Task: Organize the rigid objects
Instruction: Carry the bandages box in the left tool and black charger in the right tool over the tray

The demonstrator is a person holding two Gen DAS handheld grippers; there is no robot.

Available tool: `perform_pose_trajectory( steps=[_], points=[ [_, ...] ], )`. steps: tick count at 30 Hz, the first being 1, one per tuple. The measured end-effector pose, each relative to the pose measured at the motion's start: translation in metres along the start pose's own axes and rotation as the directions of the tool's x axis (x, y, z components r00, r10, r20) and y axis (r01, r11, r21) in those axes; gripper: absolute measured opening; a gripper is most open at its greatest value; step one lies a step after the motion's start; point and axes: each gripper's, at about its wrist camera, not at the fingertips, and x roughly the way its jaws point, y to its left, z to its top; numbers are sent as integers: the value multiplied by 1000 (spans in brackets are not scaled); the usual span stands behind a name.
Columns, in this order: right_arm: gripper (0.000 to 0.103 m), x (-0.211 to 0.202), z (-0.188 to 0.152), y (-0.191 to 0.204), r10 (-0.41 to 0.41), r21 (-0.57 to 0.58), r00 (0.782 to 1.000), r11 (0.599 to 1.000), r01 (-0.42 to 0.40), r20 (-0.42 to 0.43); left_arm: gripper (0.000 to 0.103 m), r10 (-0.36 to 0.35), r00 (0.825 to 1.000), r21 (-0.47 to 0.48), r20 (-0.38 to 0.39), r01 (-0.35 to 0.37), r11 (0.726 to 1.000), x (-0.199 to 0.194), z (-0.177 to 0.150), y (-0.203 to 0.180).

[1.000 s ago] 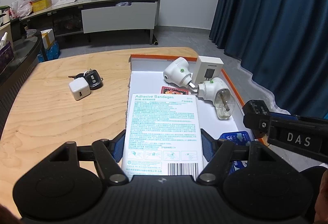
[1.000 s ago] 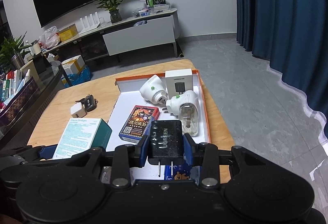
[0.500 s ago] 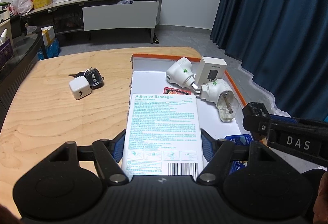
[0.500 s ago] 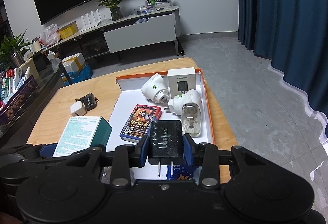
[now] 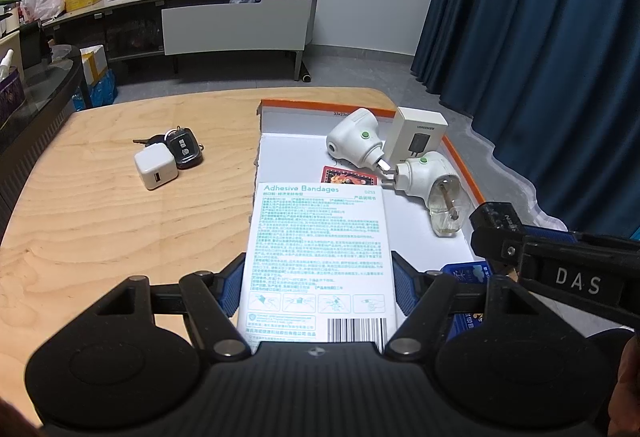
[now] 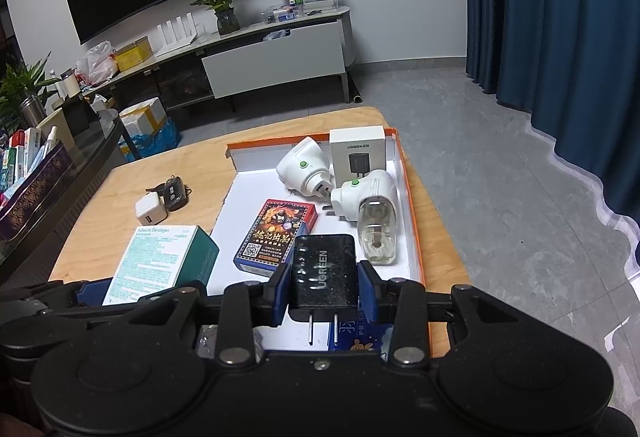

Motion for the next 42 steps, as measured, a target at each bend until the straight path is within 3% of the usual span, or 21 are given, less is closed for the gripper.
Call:
perform_pose_trajectory(
  steps=[42],
  points=[
    [45, 7, -4, -1, 6, 9, 1000, 1000, -6, -12, 72, -11, 1000, 14, -15, 12, 1000, 7, 0, -3]
  ],
)
